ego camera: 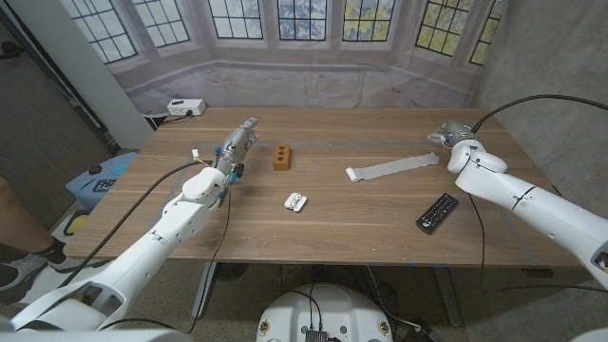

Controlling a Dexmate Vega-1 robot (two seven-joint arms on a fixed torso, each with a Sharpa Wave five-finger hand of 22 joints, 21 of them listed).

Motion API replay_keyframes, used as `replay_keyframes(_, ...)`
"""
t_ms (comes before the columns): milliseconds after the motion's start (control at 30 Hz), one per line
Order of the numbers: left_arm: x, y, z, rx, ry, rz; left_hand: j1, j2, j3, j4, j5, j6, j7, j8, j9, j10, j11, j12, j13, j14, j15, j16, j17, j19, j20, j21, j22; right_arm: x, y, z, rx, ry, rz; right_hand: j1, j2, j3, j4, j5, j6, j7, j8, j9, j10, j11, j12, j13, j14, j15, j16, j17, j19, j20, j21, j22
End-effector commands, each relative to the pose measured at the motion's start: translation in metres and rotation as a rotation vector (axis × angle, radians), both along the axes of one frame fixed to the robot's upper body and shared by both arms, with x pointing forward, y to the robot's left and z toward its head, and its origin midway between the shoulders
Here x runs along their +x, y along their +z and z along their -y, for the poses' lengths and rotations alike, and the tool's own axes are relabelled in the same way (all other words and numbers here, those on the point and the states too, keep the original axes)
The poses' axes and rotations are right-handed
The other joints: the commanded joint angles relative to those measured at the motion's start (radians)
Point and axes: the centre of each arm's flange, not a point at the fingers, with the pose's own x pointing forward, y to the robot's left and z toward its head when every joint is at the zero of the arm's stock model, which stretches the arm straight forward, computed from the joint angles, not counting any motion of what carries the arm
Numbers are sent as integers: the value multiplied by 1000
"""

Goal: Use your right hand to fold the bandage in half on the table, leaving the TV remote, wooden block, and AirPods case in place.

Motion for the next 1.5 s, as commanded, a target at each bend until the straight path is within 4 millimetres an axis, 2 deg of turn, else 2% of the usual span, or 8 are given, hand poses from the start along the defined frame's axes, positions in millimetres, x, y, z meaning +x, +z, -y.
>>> replay_keyframes(33, -5, -2, -1, -6, 4, 5, 4, 4, -1, -6, 4, -1, 2, 5, 3, 1, 3, 5, 5, 6, 8, 2, 5, 3, 4, -2, 3, 10, -7, 7, -10, -30, -13, 26, 0, 5, 4, 7, 32, -6, 7, 3, 32, -11, 16, 6, 30, -97, 10, 2, 20, -35, -1, 3)
replay_keyframes(500, -11, -2, 1, 1, 9, 6, 4, 5, -1, -7, 4, 1, 1, 5, 3, 1, 3, 5, 5, 6, 8, 3, 6, 2, 4, -2, 3, 18, -21, 12, -19, -56, 8, 67, -6, 3, 5, 8, 71, -11, 6, 4, 64, -21, 29, 13, 72, -119, 14, 5, 42, -45, 1, 4)
replay_keyframes(667, -13, -1, 0, 4, 14, 6, 3, 5, -2, -7, 4, 3, 1, 6, 3, 2, 5, 5, 5, 6, 8, 2, 6, 2, 4, -2, 3, 20, -24, 9, -19, -61, 17, 75, -9, 1, 5, 8, 80, -12, 6, 5, 74, -17, 34, 16, 84, -122, 15, 6, 47, -46, 1, 4)
replay_keyframes(900, -14, -1, 1, 4, 13, 6, 4, 5, -1, -8, 5, 6, 2, 7, 3, 2, 4, 5, 5, 6, 8, 2, 6, 2, 5, -2, 3, 24, -28, 5, -26, -64, 18, 88, -13, -1, 5, 8, 91, -8, 4, 6, 88, -27, 42, 20, 99, -127, 17, 7, 52, -47, 0, 4)
replay_keyframes(1267, -15, -6, 0, -2, 13, -2, 3, 6, -2, -8, 5, 11, 5, 8, 3, 3, 5, 5, 5, 6, 8, 3, 6, 2, 5, -2, 3, 28, -33, -1, -45, -76, 20, 104, -16, -6, 8, 8, 111, -12, 4, 7, 112, -18, 56, 28, 118, -132, 19, 10, 57, -48, -1, 5)
replay_keyframes(1500, -16, -7, 1, -2, 14, -2, 3, 7, -2, -8, 5, 15, 7, 9, 3, 5, 3, 6, 5, 7, 8, 3, 6, 4, 6, -2, 3, 28, -36, -5, -57, -80, 21, 116, -17, -9, 9, 9, 128, -13, 4, 7, 122, -26, 63, 33, 139, -141, 23, 12, 66, -52, 0, 4)
